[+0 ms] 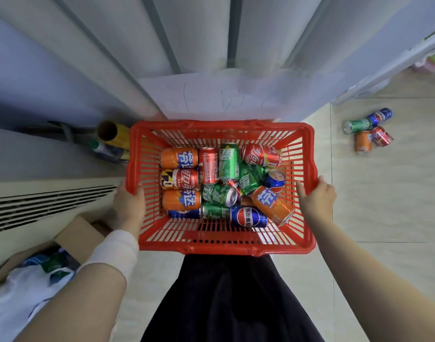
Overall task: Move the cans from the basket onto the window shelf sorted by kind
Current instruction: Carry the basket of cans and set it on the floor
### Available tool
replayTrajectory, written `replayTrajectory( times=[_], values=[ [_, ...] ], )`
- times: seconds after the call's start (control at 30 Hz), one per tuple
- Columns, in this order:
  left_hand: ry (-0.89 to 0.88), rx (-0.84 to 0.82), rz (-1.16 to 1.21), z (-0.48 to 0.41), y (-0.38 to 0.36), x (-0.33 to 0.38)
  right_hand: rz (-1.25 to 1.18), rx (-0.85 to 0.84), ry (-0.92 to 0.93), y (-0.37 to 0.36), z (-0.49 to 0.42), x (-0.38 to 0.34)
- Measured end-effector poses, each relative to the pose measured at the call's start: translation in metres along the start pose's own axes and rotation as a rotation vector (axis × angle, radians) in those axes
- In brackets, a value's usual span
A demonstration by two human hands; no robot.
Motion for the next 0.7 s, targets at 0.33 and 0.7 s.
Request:
replayTrajectory(
  times=[0.33,0.7],
  values=[
    [0.073,-0.067,0.18,-0.016,-0.007,-0.005,-0.398,-0.028,-0.285,-0.015,-0.014,0.019],
    [0.009,-0.178,0.066,-0.03,-0.005,-0.001,-0.259,-0.119,-0.21,-0.008,-0.021,0.004]
  ],
)
Point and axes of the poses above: each hand's wrist, its own z-axis away from the middle knuckle, its own y-axis out of the back of the hand, x = y × z, the point moved 4 cm from there along -z, towards the middle knuckle, and after that the axes turned 5 degrees about y, right-handed, at the moved point
